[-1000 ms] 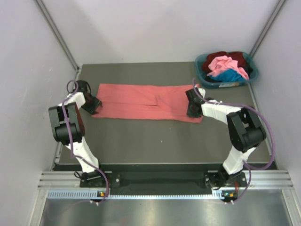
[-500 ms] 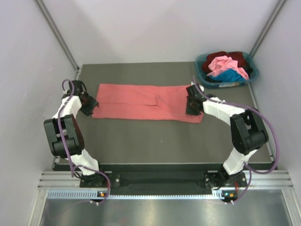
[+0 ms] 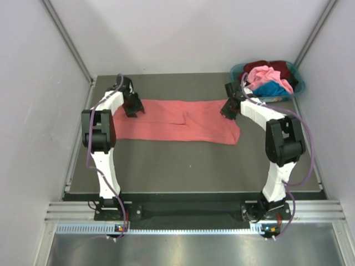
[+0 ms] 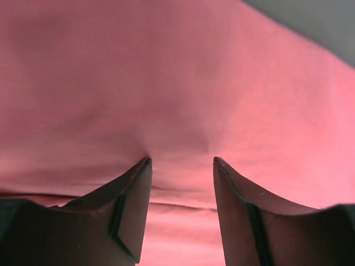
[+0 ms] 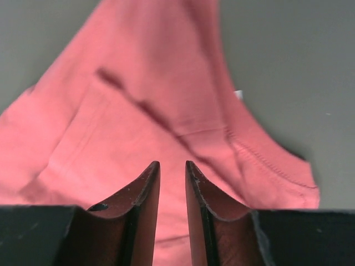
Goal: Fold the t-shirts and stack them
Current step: Fold the tshirt
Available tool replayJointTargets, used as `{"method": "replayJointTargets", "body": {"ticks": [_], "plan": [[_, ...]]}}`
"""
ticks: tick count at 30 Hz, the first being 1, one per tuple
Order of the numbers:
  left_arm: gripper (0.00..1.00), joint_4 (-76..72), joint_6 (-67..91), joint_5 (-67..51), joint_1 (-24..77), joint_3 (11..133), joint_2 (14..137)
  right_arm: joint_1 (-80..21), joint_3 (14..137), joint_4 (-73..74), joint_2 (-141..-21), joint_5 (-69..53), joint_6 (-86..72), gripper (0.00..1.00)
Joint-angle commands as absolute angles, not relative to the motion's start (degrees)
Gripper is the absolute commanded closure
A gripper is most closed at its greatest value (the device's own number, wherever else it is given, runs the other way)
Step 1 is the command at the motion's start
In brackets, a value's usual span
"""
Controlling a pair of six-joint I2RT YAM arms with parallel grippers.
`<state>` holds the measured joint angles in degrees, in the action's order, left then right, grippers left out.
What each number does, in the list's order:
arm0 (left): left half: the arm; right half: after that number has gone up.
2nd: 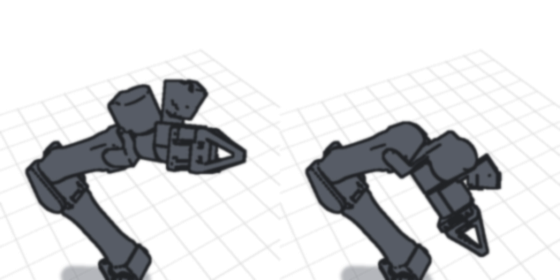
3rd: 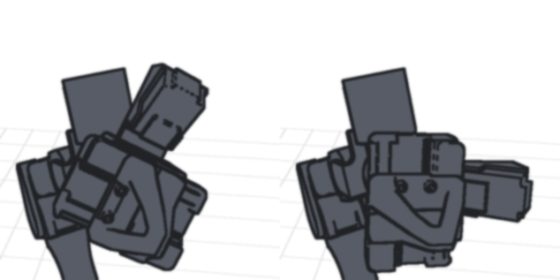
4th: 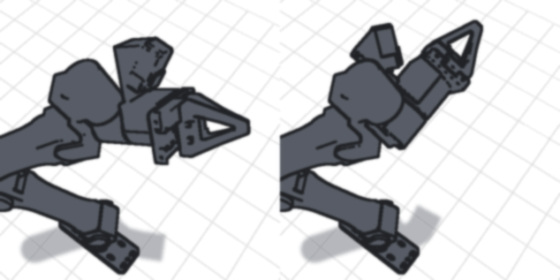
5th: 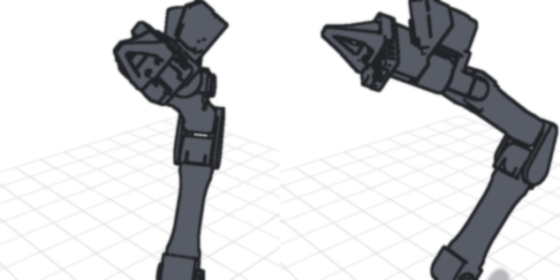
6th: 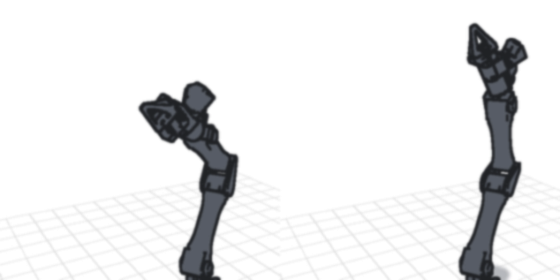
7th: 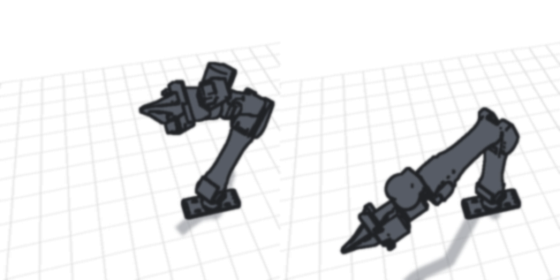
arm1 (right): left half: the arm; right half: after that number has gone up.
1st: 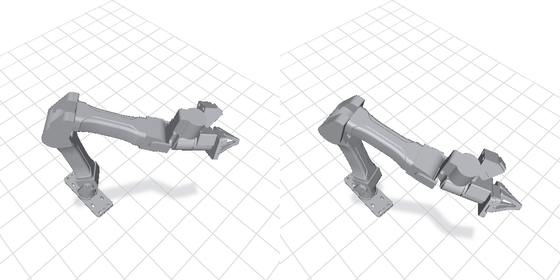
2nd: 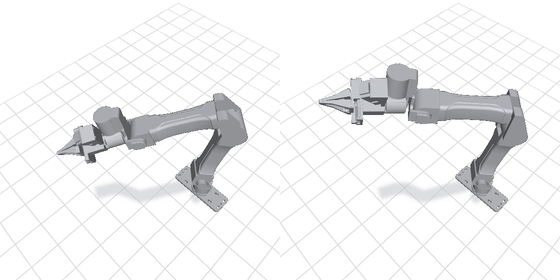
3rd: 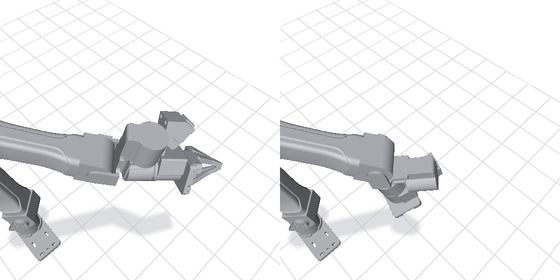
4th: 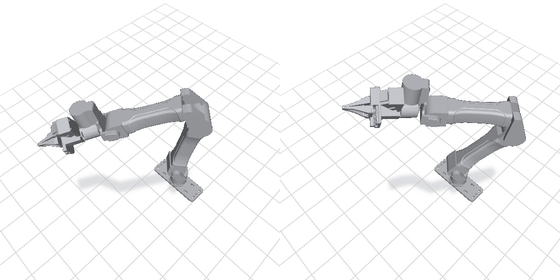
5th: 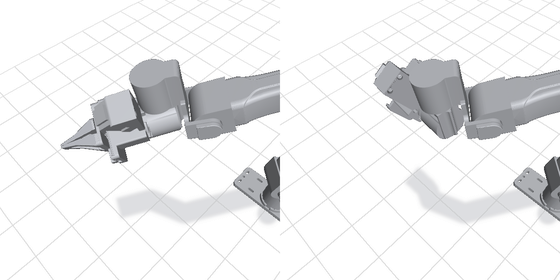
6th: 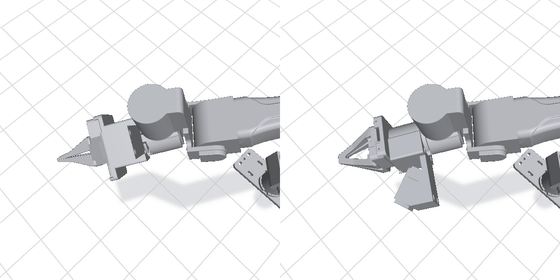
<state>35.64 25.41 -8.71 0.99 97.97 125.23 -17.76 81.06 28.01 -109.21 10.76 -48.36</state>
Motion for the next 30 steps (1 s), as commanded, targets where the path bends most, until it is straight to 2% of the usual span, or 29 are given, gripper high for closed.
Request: {"method": "replayJointTargets", "body": {"ticks": [1, 8, 18, 24, 30], "plan": [[0.46, 38.83, 25.39, -1.16, -1.05, 100.63, 128.3, -17.14, 83.05, 30.32, -111.44, 13.8, -56.95, 0.74], [0.48, 40.61, 30.93, 4.3, -6.15, 93.8, 129.2, -16.88, 88.33, 26.47, -121.1, 9.34, -44.58, 0.72], [0.49, 39.82, 38.3, 14.59, -12.12, 78.33, 119.8, -18.55, 91.66, 13.89, -126.03, -2.89, -24.62, 0.65], [0.49, 38.14, 43.06, 13.11, -13.62, 69.61, 109.53, -19.34, 104.04, 17.92, -130.34, -9.49, -19.51, 0.61], [0.49, 39.29, 41.05, 12.3, -12.92, 74.52, 104.42, -19.42, 109.86, 30.14, -126.92, -0.36, -28.54, 0.55]]}}
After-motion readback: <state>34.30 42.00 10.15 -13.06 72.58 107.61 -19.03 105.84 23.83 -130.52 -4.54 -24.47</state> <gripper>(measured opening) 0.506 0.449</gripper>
